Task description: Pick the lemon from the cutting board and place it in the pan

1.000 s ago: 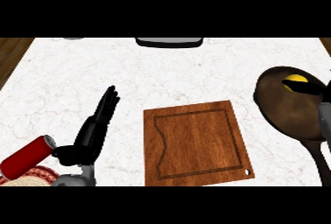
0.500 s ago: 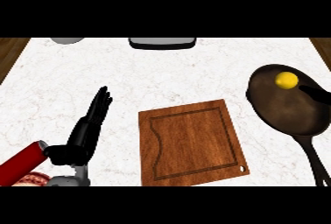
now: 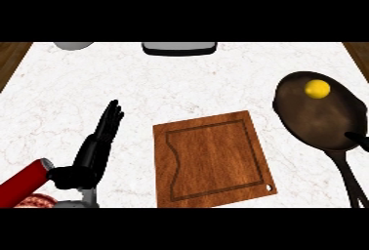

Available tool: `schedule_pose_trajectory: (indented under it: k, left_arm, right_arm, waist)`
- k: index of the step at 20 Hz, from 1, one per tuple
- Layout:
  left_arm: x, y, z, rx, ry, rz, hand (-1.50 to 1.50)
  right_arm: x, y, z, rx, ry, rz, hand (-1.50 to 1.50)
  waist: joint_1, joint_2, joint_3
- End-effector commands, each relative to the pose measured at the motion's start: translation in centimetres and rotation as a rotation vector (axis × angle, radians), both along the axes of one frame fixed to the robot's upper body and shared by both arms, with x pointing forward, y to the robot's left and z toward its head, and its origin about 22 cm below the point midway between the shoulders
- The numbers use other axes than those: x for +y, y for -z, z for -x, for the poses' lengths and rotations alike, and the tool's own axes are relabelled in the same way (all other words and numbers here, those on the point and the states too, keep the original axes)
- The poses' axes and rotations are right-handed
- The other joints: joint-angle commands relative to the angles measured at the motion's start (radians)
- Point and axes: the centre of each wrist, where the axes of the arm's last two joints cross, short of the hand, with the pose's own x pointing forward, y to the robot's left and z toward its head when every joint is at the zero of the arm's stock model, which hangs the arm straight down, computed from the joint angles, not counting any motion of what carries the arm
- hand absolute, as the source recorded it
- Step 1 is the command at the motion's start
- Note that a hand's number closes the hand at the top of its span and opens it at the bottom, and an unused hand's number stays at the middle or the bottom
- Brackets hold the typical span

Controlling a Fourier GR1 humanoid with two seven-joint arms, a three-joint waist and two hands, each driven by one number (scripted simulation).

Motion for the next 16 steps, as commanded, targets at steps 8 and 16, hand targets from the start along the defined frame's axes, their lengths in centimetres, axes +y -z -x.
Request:
schedule_pose_trajectory:
  k: [8, 16]
  left_arm:
    - [-0.5, -1.4, -0.8, -0.029, -0.002, 0.003, 0.00]
    - [0.0, -0.9, -0.2, -0.005, 0.005, -0.013, 0.00]
  right_arm:
    - [2.0, -0.4, 8.1, 0.004, -0.026, 0.060, -1.50]
    - [2.9, -0.4, 7.0, 0.054, -0.019, 0.078, -1.50]
  waist:
    - [0.010, 0.004, 0.001]
    - [0.015, 0.005, 0.001]
